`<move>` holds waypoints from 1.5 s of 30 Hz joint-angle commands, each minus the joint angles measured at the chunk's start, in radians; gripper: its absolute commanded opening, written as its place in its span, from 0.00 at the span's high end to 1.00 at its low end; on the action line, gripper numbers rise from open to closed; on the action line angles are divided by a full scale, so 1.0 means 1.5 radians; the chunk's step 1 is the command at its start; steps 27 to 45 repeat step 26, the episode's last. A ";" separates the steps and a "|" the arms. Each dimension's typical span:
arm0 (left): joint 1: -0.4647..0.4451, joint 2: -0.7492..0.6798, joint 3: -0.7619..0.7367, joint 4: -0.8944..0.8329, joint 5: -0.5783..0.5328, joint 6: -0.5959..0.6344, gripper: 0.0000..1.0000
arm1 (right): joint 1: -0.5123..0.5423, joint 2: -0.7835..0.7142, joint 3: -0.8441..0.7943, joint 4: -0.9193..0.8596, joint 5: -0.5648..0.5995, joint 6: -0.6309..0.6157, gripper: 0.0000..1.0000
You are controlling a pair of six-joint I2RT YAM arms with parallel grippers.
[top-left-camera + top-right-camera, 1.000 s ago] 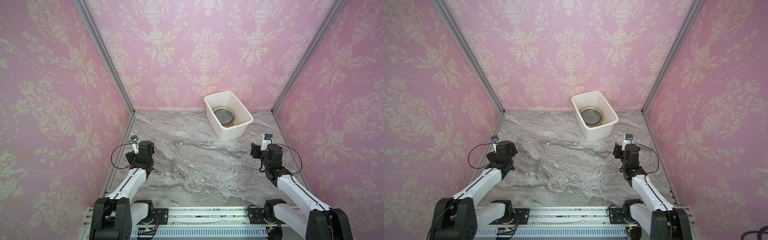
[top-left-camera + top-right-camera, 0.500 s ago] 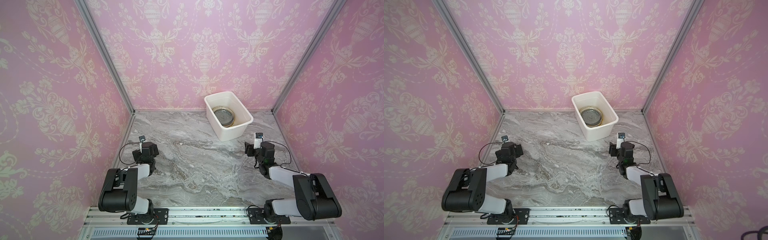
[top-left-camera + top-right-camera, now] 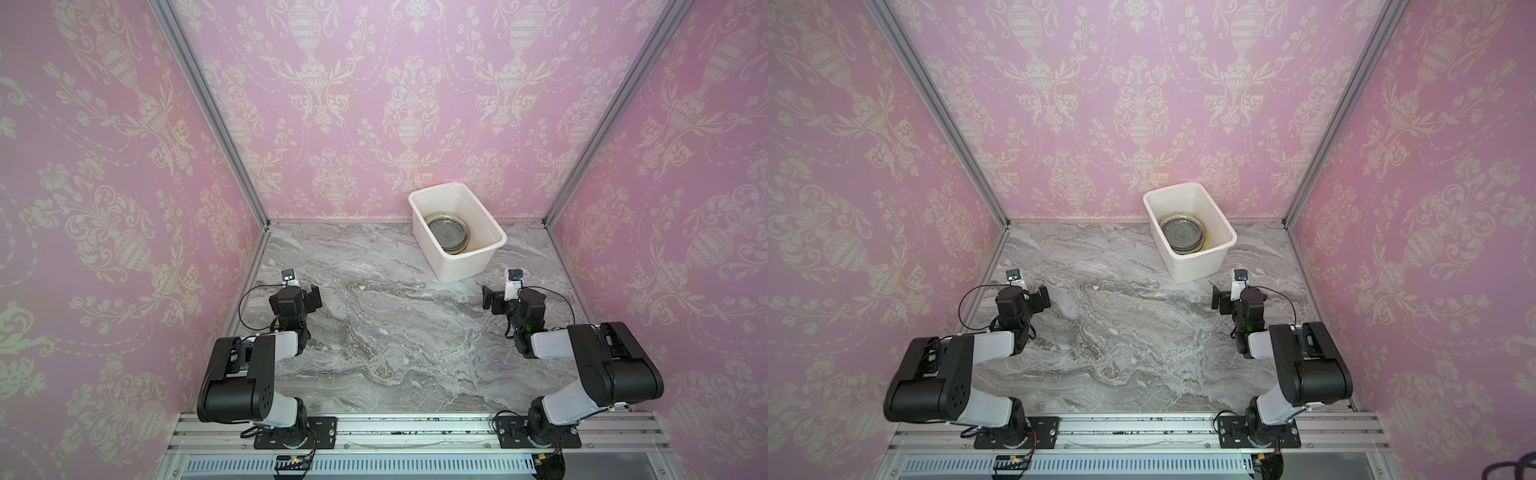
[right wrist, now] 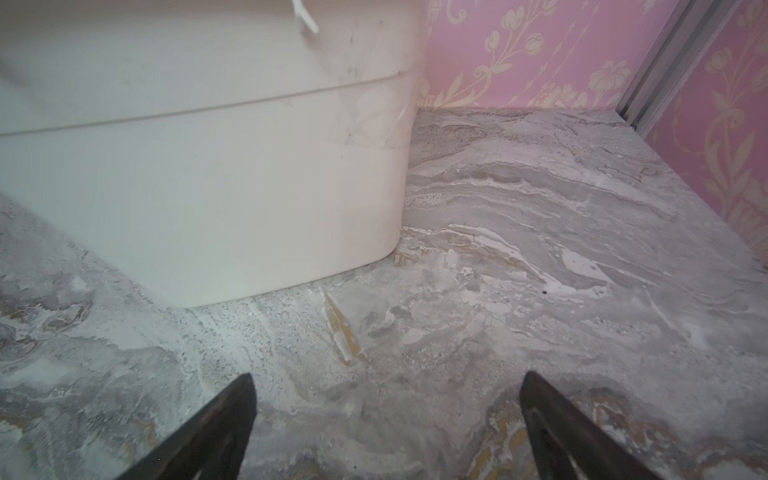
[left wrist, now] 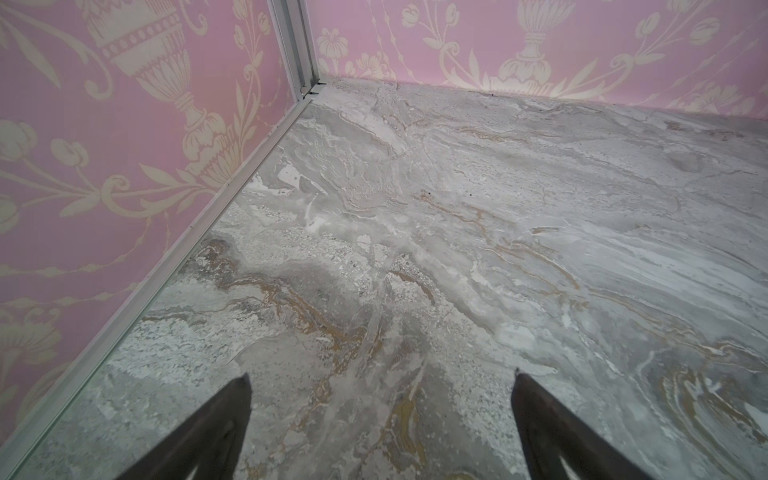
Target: Place the plates into the plastic bin on the countertop
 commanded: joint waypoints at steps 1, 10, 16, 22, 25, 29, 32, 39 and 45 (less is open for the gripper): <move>0.011 -0.004 -0.002 0.030 0.071 0.014 0.01 | -0.003 -0.006 0.007 0.006 0.009 0.008 0.00; -0.031 0.120 -0.051 0.258 0.011 0.034 0.01 | -0.003 -0.005 0.007 0.007 0.010 0.007 0.00; -0.032 0.106 -0.036 0.205 -0.029 0.019 0.01 | -0.003 -0.004 0.007 0.006 0.010 0.007 0.00; -0.037 0.113 -0.038 0.222 -0.040 0.026 0.01 | -0.004 -0.004 0.010 0.001 0.007 0.009 0.00; -0.039 0.113 -0.041 0.229 -0.038 0.028 0.01 | -0.004 -0.004 0.009 0.003 0.007 0.007 0.00; -0.038 0.113 -0.041 0.233 -0.038 0.028 0.01 | -0.005 -0.004 0.009 0.003 0.007 0.008 0.00; -0.038 0.113 -0.041 0.233 -0.038 0.028 0.01 | -0.005 -0.004 0.009 0.003 0.007 0.008 0.00; -0.038 0.113 -0.041 0.233 -0.038 0.028 0.01 | -0.005 -0.004 0.009 0.003 0.007 0.008 0.00; -0.038 0.113 -0.041 0.233 -0.038 0.028 0.01 | -0.005 -0.004 0.009 0.003 0.007 0.008 0.00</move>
